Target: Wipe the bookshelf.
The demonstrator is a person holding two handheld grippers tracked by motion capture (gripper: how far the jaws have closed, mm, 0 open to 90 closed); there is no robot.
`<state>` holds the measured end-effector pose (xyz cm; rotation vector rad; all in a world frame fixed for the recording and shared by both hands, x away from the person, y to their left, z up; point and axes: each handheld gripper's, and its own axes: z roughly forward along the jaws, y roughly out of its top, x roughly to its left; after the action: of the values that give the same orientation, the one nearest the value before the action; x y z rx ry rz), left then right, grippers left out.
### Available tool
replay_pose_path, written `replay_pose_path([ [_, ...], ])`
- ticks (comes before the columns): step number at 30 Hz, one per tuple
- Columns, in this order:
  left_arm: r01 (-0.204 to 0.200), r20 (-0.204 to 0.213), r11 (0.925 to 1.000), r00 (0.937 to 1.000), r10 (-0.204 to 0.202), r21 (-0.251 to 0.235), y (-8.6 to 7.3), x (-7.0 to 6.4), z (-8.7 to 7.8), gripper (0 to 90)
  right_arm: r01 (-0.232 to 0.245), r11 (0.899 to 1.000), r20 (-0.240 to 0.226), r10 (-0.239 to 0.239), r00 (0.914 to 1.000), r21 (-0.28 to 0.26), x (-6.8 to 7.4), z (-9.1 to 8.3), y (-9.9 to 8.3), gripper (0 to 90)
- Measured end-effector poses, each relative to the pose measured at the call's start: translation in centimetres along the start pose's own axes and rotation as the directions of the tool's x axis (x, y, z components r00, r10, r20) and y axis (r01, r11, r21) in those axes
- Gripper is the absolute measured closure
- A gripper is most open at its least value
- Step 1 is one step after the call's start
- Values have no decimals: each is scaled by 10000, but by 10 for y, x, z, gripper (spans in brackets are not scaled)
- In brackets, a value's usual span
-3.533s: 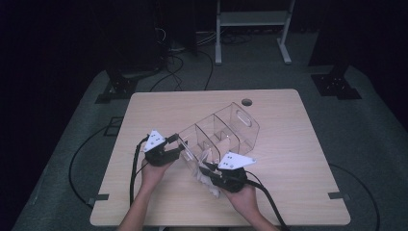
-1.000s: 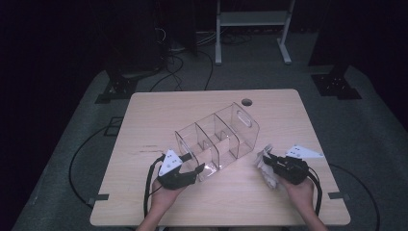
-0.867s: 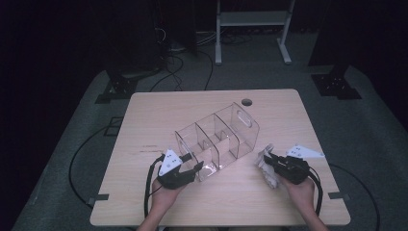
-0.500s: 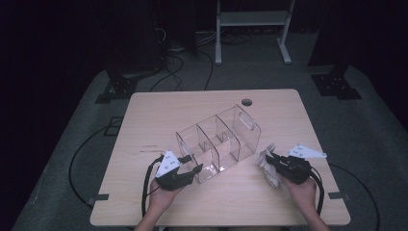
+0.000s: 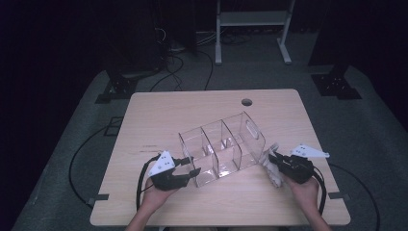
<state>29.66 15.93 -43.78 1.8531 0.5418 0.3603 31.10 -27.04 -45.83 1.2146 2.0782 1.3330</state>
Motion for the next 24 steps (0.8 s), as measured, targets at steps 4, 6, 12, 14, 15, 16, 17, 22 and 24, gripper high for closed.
replay_pose_path([
  [4,67,-512,10000,9987,-68,-12,-1,5,-3,457,-54,10000,7,54,10000,-37,-1,4,3,774],
  [6,250,-658,9997,9975,-250,-17,-2,10,-5,416,-44,10000,-50,44,10000,-22,0,6,4,774],
  [12,392,-1207,9991,9918,-408,-157,-4,22,-10,501,26,10000,-147,-27,9999,-59,4,10,10,774],
  [14,433,-1297,9988,9905,-460,-236,-5,27,-10,541,36,9999,-186,-38,9998,-103,5,13,12,774],
  [15,456,-1361,9987,9895,-484,-236,-5,28,-10,553,44,9999,-204,-46,9998,-100,7,15,13,774],
  [16,412,-1477,9990,9881,-435,-185,-4,30,-10,559,50,9999,-213,-53,9998,-101,8,16,14,774],
  [17,455,-1487,9988,9877,-479,-195,-4,31,-10,561,76,9999,-247,-79,9997,-134,8,17,14,774],
  [22,593,-1714,9980,9833,-618,-202,-2,39,-7,580,71,9997,-447,-81,9990,-233,16,25,18,774],
  [24,614,-1818,9978,9812,-650,-254,-2,42,-6,595,87,9997,-469,-98,9988,-240,17,28,20,774],
])
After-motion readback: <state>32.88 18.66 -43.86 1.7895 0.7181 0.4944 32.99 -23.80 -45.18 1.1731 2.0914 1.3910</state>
